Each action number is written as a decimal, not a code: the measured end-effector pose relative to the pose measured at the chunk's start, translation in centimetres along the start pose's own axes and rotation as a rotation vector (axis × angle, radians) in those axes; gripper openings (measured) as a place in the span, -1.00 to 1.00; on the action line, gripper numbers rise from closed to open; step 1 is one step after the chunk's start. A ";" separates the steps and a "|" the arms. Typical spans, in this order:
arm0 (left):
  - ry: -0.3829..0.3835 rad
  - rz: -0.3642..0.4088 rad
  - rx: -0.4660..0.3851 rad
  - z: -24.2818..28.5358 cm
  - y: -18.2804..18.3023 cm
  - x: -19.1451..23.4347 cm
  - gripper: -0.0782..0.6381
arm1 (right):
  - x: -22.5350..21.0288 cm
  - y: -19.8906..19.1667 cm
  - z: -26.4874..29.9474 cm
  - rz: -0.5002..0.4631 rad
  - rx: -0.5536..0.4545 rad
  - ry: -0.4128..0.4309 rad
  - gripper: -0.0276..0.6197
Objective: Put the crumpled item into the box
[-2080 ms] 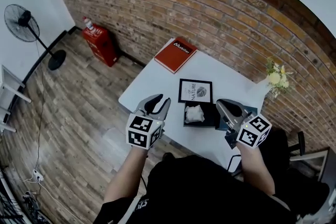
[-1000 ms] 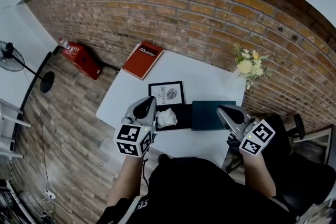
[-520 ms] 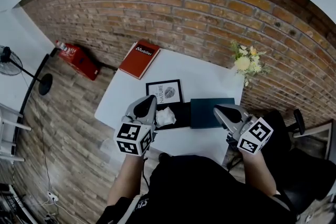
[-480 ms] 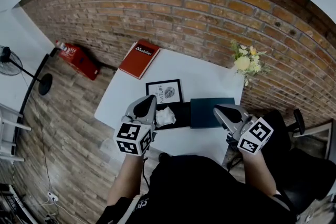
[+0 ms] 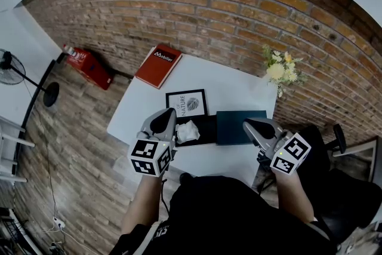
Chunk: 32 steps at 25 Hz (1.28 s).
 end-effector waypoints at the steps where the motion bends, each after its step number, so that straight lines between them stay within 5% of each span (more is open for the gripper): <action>1: 0.002 -0.001 0.000 -0.1 0.0 0.0 -0.77 | 0.0 0.0 0.0 0.002 0.001 0.001 -0.91; 19: 0.016 -0.007 0.007 -0.8 -0.8 -0.2 -0.77 | 0.2 -0.4 0.0 0.015 0.003 0.021 -0.91; 32: 0.008 -0.009 0.008 -0.9 -0.9 -0.6 -0.77 | 0.8 -0.7 -0.1 -0.063 0.038 0.007 -0.92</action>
Point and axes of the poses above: the fingertips, and each gripper's own axes: z forward along the fingers, x to its left, y out of its top, the point moved 1 cm from there along -z, backward along the fingers, and after that the axes turned 11 degrees about x, right-handed, at the moved point
